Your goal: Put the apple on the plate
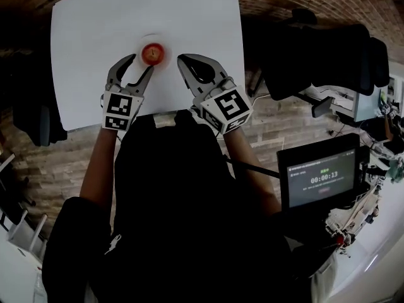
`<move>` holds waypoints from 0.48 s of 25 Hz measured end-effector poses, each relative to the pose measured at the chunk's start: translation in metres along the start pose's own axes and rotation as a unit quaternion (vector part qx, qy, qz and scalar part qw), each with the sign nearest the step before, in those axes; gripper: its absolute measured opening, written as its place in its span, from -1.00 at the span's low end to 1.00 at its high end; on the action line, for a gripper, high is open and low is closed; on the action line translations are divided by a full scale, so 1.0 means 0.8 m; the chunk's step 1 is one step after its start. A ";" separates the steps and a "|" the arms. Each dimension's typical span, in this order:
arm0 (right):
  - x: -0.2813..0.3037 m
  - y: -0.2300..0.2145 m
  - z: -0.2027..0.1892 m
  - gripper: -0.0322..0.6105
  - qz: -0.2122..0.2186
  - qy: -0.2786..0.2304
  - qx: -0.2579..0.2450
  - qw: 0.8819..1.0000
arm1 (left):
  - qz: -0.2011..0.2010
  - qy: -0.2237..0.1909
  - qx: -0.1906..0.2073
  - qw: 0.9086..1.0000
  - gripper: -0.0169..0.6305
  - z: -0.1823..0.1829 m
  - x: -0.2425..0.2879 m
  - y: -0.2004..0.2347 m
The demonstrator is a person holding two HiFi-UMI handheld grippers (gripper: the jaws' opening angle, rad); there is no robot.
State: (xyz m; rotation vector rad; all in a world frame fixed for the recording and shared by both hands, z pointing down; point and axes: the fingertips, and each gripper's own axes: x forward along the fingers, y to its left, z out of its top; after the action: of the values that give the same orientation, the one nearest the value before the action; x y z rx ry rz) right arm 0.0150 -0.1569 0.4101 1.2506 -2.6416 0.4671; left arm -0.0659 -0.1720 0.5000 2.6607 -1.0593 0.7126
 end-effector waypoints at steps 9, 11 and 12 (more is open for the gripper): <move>-0.001 0.036 0.032 -0.89 0.018 -0.017 -0.019 1.000 | 0.025 -0.026 -0.005 0.999 -0.63 0.035 -0.058 0.012; -0.003 0.039 0.040 -0.89 0.020 -0.021 -0.023 0.999 | 0.030 -0.036 -0.009 0.999 -0.68 0.046 -0.070 0.013; -0.004 0.039 0.041 -0.89 0.021 -0.022 -0.024 0.999 | 0.032 -0.039 -0.008 0.999 -0.69 0.049 -0.073 0.014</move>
State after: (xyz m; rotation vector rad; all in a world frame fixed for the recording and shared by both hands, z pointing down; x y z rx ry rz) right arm -0.0081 -0.1477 0.3725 1.2072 -2.7028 0.3836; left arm -0.0960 -0.1588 0.4364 2.6726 -1.1704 0.6133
